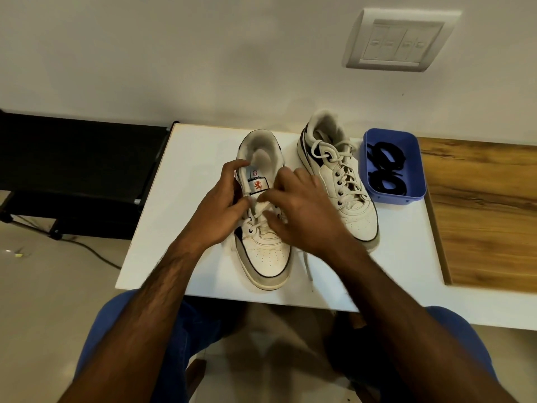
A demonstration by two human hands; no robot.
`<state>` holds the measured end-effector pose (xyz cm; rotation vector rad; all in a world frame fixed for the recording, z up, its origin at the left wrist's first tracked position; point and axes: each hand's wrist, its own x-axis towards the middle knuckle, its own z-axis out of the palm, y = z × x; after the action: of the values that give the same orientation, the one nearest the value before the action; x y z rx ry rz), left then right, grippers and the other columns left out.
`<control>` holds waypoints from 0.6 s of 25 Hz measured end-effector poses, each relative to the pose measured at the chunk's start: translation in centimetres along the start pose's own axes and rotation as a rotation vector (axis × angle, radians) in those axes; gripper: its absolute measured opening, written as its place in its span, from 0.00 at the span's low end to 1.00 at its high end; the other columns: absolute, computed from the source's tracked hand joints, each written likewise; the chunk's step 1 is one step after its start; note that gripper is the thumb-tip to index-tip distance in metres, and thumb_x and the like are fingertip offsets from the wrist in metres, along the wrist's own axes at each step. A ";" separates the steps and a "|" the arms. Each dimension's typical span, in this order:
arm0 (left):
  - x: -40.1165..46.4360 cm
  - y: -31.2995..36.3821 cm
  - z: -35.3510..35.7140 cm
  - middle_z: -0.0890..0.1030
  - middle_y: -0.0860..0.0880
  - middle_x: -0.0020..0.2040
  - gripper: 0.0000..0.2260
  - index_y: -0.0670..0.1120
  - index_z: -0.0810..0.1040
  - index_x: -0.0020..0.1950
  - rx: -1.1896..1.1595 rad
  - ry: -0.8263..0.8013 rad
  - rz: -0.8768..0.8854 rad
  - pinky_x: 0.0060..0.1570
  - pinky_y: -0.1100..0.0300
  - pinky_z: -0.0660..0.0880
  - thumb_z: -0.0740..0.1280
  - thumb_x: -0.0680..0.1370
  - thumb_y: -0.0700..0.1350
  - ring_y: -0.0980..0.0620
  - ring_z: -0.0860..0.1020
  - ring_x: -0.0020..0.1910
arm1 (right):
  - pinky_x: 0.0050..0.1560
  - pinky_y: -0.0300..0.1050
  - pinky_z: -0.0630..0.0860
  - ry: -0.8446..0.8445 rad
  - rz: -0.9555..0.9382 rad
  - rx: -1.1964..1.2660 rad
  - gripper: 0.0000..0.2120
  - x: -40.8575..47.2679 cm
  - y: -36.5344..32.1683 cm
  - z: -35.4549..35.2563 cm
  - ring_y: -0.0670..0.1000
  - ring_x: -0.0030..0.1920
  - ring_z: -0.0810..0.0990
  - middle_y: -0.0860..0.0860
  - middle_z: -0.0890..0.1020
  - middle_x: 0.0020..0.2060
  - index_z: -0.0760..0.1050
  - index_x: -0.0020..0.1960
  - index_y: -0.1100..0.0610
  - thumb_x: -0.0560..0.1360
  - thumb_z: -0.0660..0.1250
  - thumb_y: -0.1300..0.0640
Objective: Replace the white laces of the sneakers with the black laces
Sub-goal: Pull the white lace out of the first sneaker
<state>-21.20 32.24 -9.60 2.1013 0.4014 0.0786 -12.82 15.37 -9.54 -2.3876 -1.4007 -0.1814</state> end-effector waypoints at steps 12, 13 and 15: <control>0.1 -0.4 -0.2 0.77 0.64 0.44 0.25 0.59 0.60 0.73 -0.018 -0.020 0.002 0.45 0.61 0.75 0.64 0.82 0.39 0.60 0.80 0.41 | 0.48 0.52 0.69 0.206 0.194 0.020 0.08 -0.4 2.8 -2.3 0.53 0.49 0.70 0.51 0.71 0.46 0.81 0.49 0.54 0.73 0.69 0.51; 0.1 -0.3 -0.2 0.77 0.64 0.44 0.25 0.59 0.60 0.73 -0.026 -0.018 0.000 0.46 0.61 0.75 0.64 0.82 0.40 0.60 0.80 0.41 | 0.48 0.53 0.70 0.170 0.144 0.010 0.10 -0.3 2.4 -2.0 0.53 0.49 0.70 0.52 0.72 0.46 0.82 0.53 0.53 0.73 0.70 0.51; 0.0 -0.2 -0.2 0.77 0.64 0.44 0.25 0.59 0.60 0.74 -0.047 -0.013 -0.005 0.46 0.62 0.75 0.65 0.82 0.41 0.58 0.81 0.42 | 0.48 0.52 0.69 0.070 0.027 -0.028 0.14 -0.1 0.8 -0.8 0.54 0.50 0.69 0.52 0.72 0.48 0.82 0.57 0.52 0.72 0.73 0.52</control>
<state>-21.27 32.50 -9.73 2.0534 0.3933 0.0706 -12.10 14.63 -8.99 -2.3975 -1.3425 -0.2764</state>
